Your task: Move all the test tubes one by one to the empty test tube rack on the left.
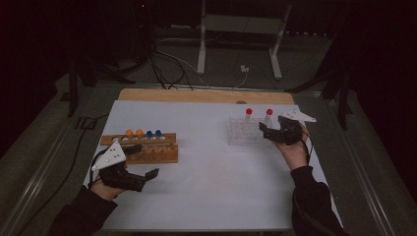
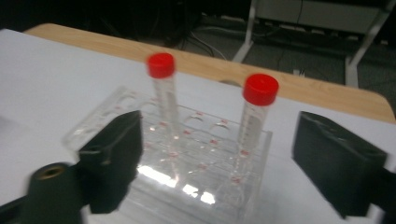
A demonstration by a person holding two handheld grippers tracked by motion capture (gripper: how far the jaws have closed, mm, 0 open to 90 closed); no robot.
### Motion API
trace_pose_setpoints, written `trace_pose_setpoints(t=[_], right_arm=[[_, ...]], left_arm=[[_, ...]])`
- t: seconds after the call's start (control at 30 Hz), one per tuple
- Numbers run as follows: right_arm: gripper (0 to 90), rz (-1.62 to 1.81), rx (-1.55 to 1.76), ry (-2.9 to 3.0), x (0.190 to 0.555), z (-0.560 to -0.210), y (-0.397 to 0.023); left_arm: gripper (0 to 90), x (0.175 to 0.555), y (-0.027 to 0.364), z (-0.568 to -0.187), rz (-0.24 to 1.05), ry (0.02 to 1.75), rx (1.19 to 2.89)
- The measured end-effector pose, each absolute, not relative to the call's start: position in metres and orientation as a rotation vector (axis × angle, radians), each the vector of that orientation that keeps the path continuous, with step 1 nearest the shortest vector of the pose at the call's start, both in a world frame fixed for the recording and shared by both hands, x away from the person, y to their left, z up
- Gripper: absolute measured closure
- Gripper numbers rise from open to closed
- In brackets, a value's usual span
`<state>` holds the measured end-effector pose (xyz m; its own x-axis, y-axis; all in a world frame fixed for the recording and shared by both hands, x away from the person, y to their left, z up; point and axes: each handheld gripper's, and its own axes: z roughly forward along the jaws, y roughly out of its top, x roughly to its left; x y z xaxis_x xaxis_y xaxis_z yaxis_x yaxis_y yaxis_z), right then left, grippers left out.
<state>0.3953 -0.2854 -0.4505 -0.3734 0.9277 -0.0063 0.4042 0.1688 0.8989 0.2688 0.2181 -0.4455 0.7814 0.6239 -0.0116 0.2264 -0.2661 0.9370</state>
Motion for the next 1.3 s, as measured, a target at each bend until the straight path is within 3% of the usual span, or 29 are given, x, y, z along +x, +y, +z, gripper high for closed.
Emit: trace_pose_setpoints(t=[0.3,0.53,0.87,1.3], right_arm=[[54.0,1.074,1.378,1.862,0.426,-0.468,-0.289],[73.1,1.025,1.374,1.865,0.434,-0.471,-0.285],[74.2,1.058,1.321,1.840,0.425,-0.443,-0.288],[74.3,1.146,1.140,1.868,0.380,-0.396,-0.271]], left_arm=[[1.5,0.268,0.217,-0.446,0.431,0.646,1.848],[1.5,0.269,0.218,-0.447,0.425,0.652,1.849],[1.5,0.270,0.215,-0.443,0.417,0.648,1.853],[1.5,0.268,0.201,-0.434,0.377,0.603,1.876]])
